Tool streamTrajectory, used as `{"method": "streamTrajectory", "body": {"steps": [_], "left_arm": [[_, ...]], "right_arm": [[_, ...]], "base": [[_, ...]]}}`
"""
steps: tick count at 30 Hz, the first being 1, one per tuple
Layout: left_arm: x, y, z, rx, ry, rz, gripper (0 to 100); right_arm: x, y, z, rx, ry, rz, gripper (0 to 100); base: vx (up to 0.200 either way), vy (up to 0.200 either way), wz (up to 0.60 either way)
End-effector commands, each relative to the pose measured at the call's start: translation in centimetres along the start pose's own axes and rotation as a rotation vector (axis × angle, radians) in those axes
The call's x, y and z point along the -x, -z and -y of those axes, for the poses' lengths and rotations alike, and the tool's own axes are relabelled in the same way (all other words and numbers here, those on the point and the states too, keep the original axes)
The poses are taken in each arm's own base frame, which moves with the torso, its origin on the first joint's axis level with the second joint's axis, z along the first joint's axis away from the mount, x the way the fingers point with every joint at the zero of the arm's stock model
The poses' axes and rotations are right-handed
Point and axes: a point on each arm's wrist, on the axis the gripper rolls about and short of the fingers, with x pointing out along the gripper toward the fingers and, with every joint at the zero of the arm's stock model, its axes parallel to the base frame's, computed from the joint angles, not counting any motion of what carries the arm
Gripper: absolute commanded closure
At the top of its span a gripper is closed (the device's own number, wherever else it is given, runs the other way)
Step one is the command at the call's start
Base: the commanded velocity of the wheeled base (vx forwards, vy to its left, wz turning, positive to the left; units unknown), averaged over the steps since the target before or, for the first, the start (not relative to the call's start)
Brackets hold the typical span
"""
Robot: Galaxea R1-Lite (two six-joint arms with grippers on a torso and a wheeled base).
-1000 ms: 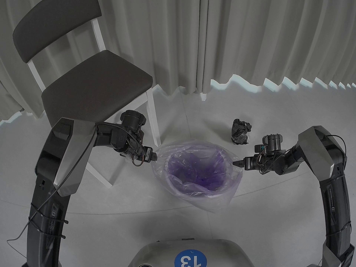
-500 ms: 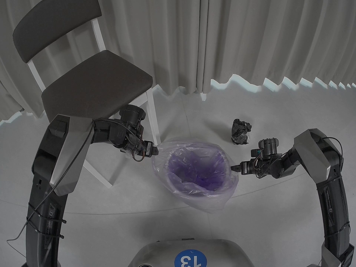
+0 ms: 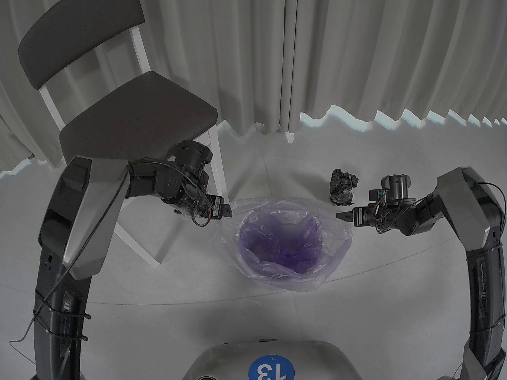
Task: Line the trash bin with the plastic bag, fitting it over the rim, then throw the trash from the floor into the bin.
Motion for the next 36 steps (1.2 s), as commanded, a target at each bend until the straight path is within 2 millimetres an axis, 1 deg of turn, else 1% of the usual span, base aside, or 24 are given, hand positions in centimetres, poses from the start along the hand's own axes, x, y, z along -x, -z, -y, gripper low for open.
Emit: {"method": "streamTrajectory", "body": {"steps": [1, 2, 3, 7, 9, 10, 11, 12, 15, 17, 19, 20, 22, 26, 29, 30, 32, 35, 36], "left_arm": [[3.8, -1.4, 0.7, -0.006, 0.022, 0.059, 0], [4.5, -1.7, 0.7, -0.006, 0.027, 0.074, 0], [4.5, -1.7, 0.7, -0.006, 0.027, 0.074, 0], [8.7, -3.3, 0.8, -0.008, 0.035, 0.180, 0], [11.8, -4.4, 0.9, -0.010, 0.057, 0.278, 0], [15.1, -5.6, 1.0, -0.017, 0.079, 0.402, 0], [16.0, -6.0, 1.0, -0.020, 0.085, 0.442, 0], [17.5, -6.2, 1.1, -0.027, 0.091, 0.502, 0], [19.5, -4.1, 1.0, -0.059, 0.102, 0.583, 0], [20.5, -2.8, 1.0, -0.084, 0.103, 0.624, 0], [21.4, -1.2, 1.0, -0.107, 0.100, 0.650, 0], [21.4, -1.2, 1.0, -0.107, 0.100, 0.650, 0], [22.5, 0.1, 1.2, -0.116, 0.118, 0.644, 0], [23.3, 1.4, 1.3, -0.103, 0.143, 0.637, 0], [23.7, 2.4, 2.0, -0.096, 0.172, 0.630, 0], [24.0, 3.0, 2.4, -0.091, 0.189, 0.638, 0], [24.0, 3.5, 2.7, -0.084, 0.210, 0.664, 0], [23.7, 3.7, 3.3, -0.084, 0.237, 0.740, 0], [23.7, 3.8, 3.5, -0.087, 0.244, 0.750, 0]], "right_arm": [[3.0, -2.7, -1.1, 0.016, -0.004, 0.046, 0], [3.2, -2.6, -1.2, 0.014, -0.003, 0.042, 0], [3.2, -2.6, -1.2, 0.014, -0.003, 0.042, 0], [4.3, -2.5, -1.9, 0.019, -0.009, 0.031, 0], [4.7, -2.5, -2.2, 0.019, -0.011, 0.026, 0], [5.1, -2.4, -2.3, 0.018, -0.008, 0.020, 0], [5.2, -2.3, -2.4, 0.019, -0.008, 0.018, 0], [5.4, -2.2, -2.7, 0.020, -0.010, 0.014, 0], [6.7, -2.2, -3.4, 0.021, -0.013, 0.009, 0], [7.5, -2.3, -3.7, 0.021, -0.014, 0.010, 0], [8.7, -2.7, -4.4, 0.024, -0.017, 0.017, 0], [8.7, -2.7, -4.4, 0.024, -0.017, 0.017, 0], [10.1, -2.9, -5.2, 0.031, -0.007, 0.029, 0], [11.9, -2.8, -6.6, 0.044, 0.001, 0.031, 0], [13.0, -2.6, -7.0, 0.046, 0.000, 0.031, 0], [13.5, -2.4, -7.3, 0.045, -0.004, 0.025, 0], [14.2, -2.1, -7.6, 0.042, -0.008, 0.022, 0], [15.5, -1.8, -7.9, 0.043, -0.009, 0.027, 0], [15.8, -1.8, -7.9, 0.043, -0.009, 0.027, 0]], "base": [[0.000, 0.000, 0.00], [0.000, 0.000, 0.00], [0.000, 0.000, 0.00], [0.000, 0.000, 0.00], [0.000, 0.000, 0.00], [0.000, 0.000, 0.00], [0.000, 0.000, 0.00], [0.000, 0.000, 0.00], [0.000, 0.000, 0.00], [0.000, 0.000, 0.00], [0.000, 0.000, 0.00], [0.000, 0.000, 0.00], [0.000, 0.000, 0.00], [0.000, 0.000, 0.00], [0.000, 0.000, 0.00], [0.000, 0.000, 0.00], [0.000, 0.000, 0.00], [0.000, 0.000, 0.00], [0.200, 0.000, 0.00]]}}
